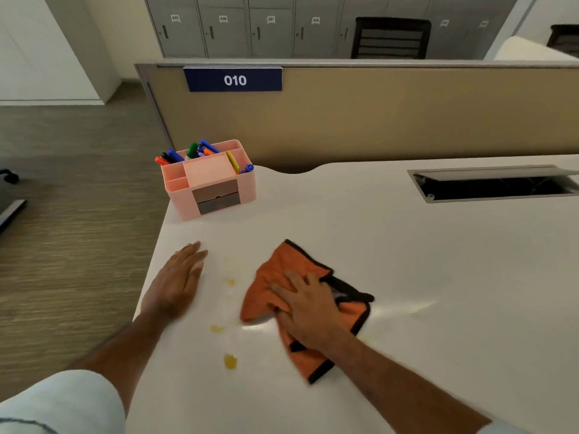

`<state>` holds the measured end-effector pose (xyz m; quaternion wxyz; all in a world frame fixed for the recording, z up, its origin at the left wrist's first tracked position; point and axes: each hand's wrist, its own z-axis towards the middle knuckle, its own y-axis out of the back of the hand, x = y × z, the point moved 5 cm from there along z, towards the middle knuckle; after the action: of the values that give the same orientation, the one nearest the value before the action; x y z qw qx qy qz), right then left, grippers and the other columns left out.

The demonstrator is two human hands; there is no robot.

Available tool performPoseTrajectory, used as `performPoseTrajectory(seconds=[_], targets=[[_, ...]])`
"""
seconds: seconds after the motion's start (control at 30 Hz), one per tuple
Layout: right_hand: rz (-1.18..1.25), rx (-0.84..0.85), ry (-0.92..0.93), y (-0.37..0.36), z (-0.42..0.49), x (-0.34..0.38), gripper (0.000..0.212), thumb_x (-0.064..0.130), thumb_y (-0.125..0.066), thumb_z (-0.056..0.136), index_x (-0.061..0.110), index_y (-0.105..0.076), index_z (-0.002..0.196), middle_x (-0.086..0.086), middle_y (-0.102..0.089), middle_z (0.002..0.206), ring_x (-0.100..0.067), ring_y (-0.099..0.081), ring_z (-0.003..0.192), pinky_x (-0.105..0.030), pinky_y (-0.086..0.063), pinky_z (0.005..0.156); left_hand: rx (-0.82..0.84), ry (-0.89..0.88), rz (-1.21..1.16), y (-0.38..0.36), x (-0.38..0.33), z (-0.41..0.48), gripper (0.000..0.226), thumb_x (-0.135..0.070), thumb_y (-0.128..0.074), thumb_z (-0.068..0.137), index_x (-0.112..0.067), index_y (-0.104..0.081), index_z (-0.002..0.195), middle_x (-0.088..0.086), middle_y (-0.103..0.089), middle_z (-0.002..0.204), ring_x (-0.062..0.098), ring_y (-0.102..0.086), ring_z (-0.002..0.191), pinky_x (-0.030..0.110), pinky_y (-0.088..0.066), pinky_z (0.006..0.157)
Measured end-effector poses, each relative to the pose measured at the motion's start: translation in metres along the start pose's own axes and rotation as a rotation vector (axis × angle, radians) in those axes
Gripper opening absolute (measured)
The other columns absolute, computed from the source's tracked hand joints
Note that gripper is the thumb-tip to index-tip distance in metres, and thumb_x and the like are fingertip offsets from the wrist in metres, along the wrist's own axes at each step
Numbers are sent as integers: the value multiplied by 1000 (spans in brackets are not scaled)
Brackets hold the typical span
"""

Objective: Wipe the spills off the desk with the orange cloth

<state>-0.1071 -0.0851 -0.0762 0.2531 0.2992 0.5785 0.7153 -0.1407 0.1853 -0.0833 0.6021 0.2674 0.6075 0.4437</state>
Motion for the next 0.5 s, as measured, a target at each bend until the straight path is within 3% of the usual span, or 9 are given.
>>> performPoseTrajectory(seconds=[0.13,0.23,0.37,0.5], targets=[[-107,71,-301,3,24,-58,56,58,-32,90,38,-34,143,-8,-36,149,-37,-41,119,-56,-37,93,-98,98,-11,3,5,-5,53,-42,-26,97,-20,-60,131,-4,-49,148,11,-38,140,22,-22,112],[-101,55,-406,-2,74,-54,61,63,-26,92,35,-25,147,-14,-29,152,-41,-36,125,-58,-36,97,-115,112,-14,3,7,-5,52,-43,-25,98,-23,-60,131,-6,-51,147,10,-40,139,22,-23,111],[-102,60,-285,-20,127,0,58,61,-29,94,35,-31,146,-10,-29,154,-43,-35,125,-57,-37,97,-134,100,-19,2,13,-4,54,-44,-25,98,-21,-58,133,-2,-53,145,14,-42,138,24,-24,113],[-21,49,-24,-26,111,47,51,52,-37,94,35,-40,142,-5,-37,152,-36,-39,121,-52,-37,92,-149,104,-45,2,11,-5,53,-43,-26,98,-19,-53,137,3,-54,144,19,-45,136,30,-28,114]])
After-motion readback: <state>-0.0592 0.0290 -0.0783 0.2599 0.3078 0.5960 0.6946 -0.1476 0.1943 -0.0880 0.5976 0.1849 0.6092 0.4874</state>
